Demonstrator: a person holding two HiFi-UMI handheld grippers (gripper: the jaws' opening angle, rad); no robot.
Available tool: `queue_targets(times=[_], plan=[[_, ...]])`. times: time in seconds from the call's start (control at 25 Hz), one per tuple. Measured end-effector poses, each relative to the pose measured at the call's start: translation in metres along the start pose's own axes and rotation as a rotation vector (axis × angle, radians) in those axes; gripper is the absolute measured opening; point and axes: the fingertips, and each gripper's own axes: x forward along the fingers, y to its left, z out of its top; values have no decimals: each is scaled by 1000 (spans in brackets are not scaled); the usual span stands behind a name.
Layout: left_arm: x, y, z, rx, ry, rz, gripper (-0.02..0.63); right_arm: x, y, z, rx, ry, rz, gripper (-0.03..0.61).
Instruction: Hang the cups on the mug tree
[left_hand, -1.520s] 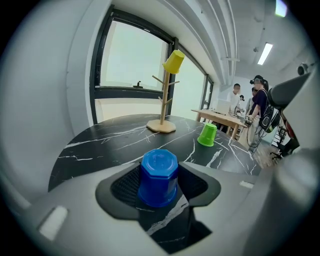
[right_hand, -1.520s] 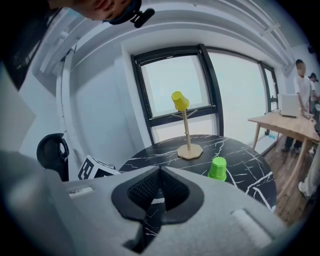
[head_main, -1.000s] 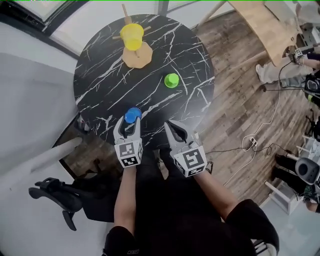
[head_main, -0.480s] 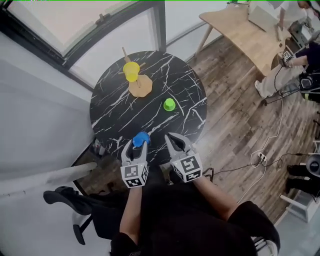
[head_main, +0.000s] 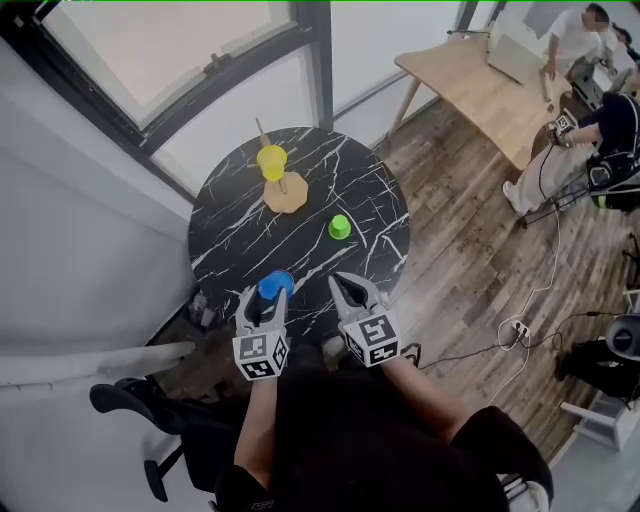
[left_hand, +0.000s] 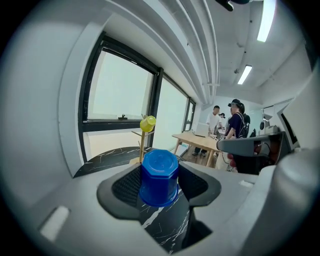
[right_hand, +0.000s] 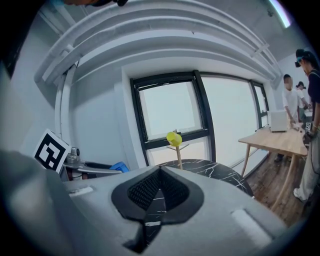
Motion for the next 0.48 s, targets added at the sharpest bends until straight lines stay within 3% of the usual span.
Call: queue_targets(times=[0.48], plan=[[20,35,40,-14,-25,-59,233,30,15,22,-12,4,-37,0]])
